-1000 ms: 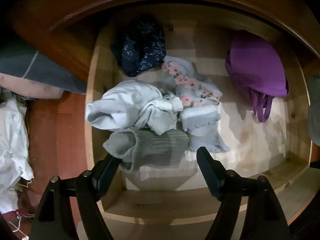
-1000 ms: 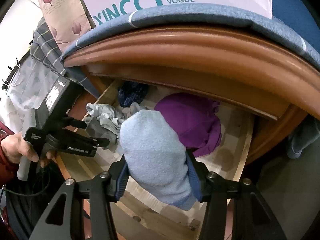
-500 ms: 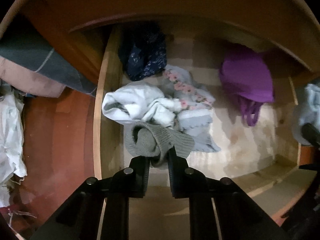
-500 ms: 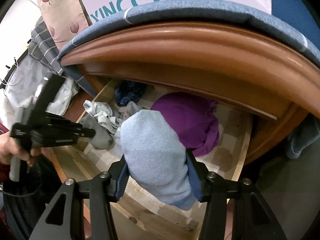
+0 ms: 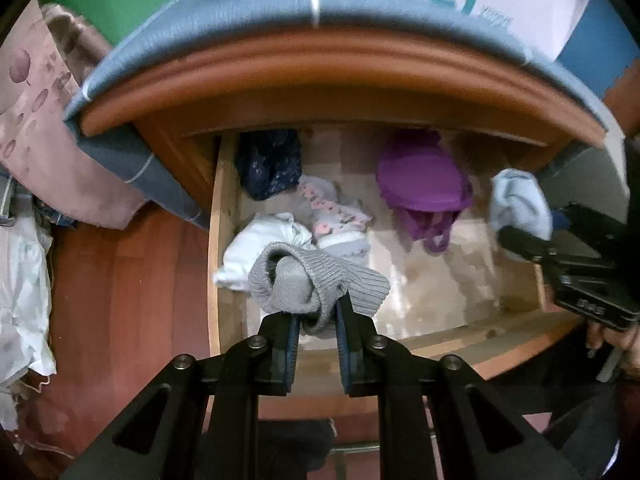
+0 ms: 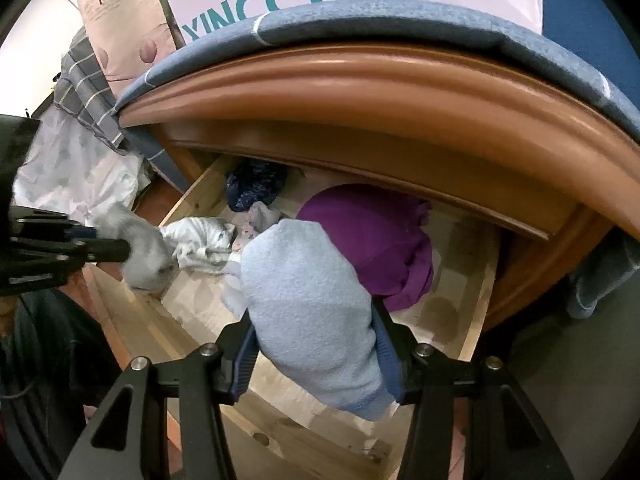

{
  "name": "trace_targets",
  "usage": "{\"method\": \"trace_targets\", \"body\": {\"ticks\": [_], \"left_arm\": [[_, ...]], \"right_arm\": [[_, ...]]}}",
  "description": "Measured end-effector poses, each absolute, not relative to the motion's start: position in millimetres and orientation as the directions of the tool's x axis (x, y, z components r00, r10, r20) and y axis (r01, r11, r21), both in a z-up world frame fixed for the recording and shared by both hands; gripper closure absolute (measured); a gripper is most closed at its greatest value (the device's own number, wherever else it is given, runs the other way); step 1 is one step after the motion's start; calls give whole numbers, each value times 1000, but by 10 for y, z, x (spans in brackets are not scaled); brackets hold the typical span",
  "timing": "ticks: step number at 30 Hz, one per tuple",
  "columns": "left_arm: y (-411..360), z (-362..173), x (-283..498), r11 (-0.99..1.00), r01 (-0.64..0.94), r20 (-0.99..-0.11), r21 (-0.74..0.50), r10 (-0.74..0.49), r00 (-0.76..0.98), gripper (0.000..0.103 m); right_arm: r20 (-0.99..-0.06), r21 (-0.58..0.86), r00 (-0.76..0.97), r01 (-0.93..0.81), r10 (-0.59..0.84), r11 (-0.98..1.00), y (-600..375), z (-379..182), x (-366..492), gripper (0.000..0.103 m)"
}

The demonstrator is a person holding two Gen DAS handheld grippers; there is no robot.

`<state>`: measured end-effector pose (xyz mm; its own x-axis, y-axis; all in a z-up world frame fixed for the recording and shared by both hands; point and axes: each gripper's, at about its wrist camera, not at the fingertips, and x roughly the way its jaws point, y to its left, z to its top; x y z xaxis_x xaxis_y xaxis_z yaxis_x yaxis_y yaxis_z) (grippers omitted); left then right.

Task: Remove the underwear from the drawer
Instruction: 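Carry the grey knit underwear up into the shoe box with the left tool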

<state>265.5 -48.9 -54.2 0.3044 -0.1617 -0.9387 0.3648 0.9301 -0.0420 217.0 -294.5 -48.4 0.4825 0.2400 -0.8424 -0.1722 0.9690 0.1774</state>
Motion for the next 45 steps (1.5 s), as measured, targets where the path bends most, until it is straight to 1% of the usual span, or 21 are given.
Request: {"method": "trace_targets", "body": {"ticks": [10, 16, 19, 25, 29, 33, 38, 42, 45], "left_arm": [[-474, 41, 2503, 921, 384, -893, -68, -228, 389, 89], [-461, 571, 2533, 910, 404, -842, -96, -291, 455, 89], [-483, 842, 2571, 906, 417, -810, -80, -303, 502, 88], [-524, 1352, 2753, 906, 414, -758, -84, -328, 564, 88], [-624, 1762, 2939, 906, 419, -710, -62, -335, 620, 88], [-768, 2047, 3298, 904, 416, -691, -96, -361, 626, 88], [-1003, 2100, 3782, 920, 381, -707, -87, -327, 627, 88], [-1200, 1910, 4126, 930, 363, -750, -62, -283, 598, 88], [-1271, 1707, 4330, 937, 343, -783, -72, -266, 562, 88]], "right_arm": [[-840, 163, 499, -138, 211, 977, -3007, -464, 2138, 51], [-835, 152, 517, -112, 189, 982, -3036, -420, 2110, 51], [-833, 157, 524, -86, 178, 984, -3057, -413, 2067, 51], [-827, 163, 536, -65, 172, 985, -3030, -388, 1987, 51], [-821, 171, 544, -55, 173, 984, -3046, -375, 1953, 51], [-811, 176, 562, -35, 164, 984, -3074, -332, 1895, 51], [-785, 156, 607, 6, 120, 988, -3102, -220, 1750, 51], [-760, 144, 644, 39, 85, 989, -3170, -123, 1680, 51], [-755, 166, 649, 54, 92, 985, -3226, -109, 1686, 51]]}}
